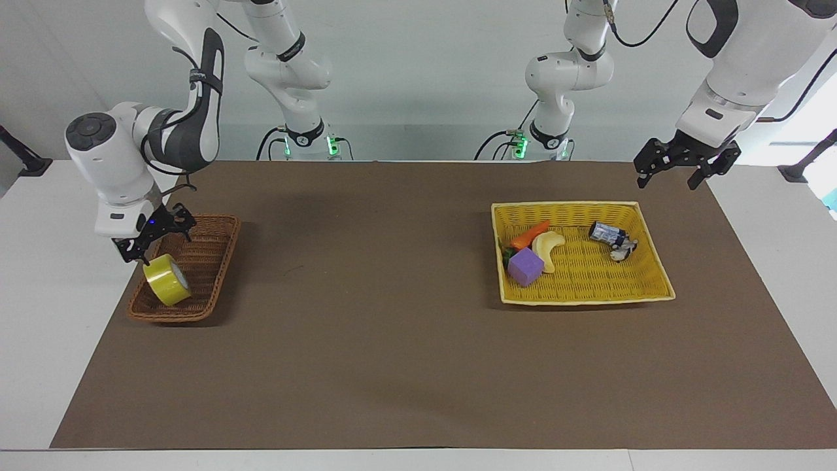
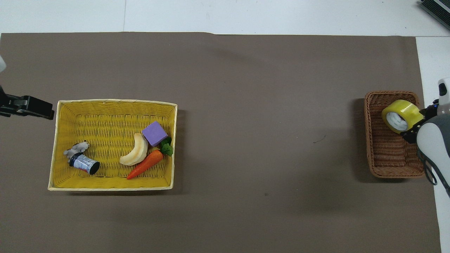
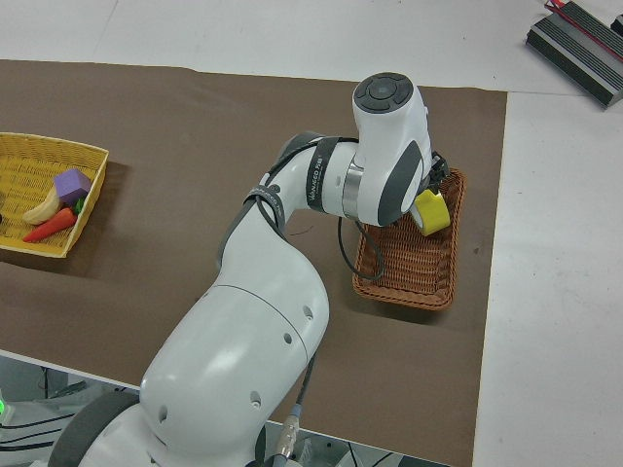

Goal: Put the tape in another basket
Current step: 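Lower the tape into the wicker basket and open the right gripper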

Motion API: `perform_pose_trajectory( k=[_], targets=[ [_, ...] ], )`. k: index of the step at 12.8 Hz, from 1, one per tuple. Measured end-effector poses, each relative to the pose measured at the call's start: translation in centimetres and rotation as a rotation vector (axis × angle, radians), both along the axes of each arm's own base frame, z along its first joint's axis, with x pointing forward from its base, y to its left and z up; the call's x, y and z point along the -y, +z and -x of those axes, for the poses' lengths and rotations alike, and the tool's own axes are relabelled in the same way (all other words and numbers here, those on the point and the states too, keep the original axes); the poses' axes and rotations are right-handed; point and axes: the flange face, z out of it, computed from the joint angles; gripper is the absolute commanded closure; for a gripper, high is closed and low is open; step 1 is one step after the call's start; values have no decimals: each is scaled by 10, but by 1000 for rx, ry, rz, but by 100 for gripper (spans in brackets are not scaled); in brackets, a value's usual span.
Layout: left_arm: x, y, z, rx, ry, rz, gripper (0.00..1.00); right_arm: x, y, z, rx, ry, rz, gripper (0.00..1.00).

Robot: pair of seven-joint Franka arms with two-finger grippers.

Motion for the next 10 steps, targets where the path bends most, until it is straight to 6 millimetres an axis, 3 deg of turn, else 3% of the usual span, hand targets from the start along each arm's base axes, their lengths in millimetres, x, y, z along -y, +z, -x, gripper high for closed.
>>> perform_pose_trajectory(
  k=[3,7,10],
  targets=[
    [0,0,0,0,0,0,0,-1,2,0,-3,-28,-16,0],
    [0,0,0,0,0,0,0,-6,24,-10,64,-158,-35,0],
    [0,0,0,0,0,0,0,-36,35,-18,104,-262,-41,0]
  ],
)
